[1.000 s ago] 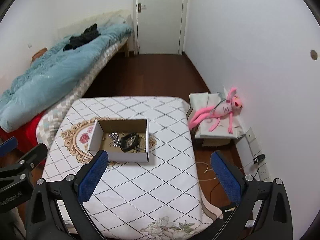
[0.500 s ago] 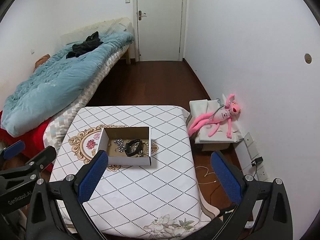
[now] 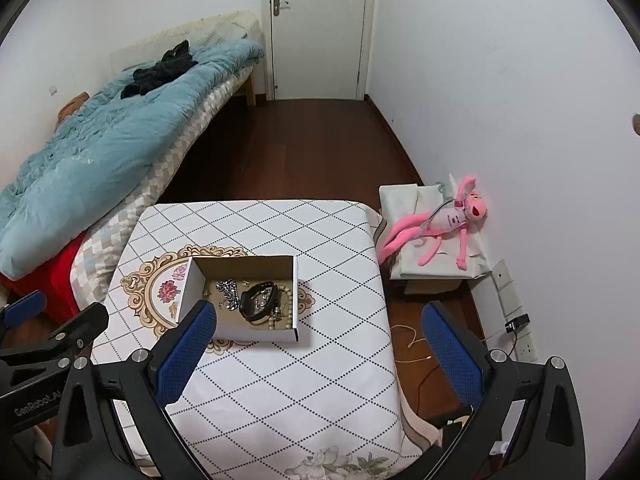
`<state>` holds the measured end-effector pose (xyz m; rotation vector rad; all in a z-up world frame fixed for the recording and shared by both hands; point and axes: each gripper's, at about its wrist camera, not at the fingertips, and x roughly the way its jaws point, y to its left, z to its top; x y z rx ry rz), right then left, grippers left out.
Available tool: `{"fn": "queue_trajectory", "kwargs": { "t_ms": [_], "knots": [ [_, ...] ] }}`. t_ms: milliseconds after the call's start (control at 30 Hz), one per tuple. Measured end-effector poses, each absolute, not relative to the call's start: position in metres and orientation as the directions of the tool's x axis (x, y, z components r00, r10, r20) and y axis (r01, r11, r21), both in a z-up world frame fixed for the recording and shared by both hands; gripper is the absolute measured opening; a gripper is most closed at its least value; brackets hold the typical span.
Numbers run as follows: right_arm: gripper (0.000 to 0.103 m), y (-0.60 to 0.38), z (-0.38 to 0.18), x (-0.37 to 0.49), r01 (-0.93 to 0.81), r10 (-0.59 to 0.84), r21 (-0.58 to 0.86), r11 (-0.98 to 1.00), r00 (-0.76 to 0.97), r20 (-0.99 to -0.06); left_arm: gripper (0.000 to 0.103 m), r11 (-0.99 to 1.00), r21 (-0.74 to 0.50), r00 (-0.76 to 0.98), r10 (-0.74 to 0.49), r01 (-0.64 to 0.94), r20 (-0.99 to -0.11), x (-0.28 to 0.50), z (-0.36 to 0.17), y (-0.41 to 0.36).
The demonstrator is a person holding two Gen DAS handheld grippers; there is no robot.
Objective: Organize jewelry
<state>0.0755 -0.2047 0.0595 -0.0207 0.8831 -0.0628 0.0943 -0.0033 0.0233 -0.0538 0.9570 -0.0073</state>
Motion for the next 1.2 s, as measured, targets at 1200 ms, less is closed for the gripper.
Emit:
{"fn": "queue_trajectory", "kwargs": {
  "t_ms": [1200],
  "knots": [
    [0.103, -0.198, 0.018, 0.121, 0.007, -0.055, -0.06, 0.998, 0.512, -0.857, 0.103, 0.999, -0.009, 0.508, 0.011, -0.038, -0.861, 0.123, -0.004, -0.004]
  ]
}}
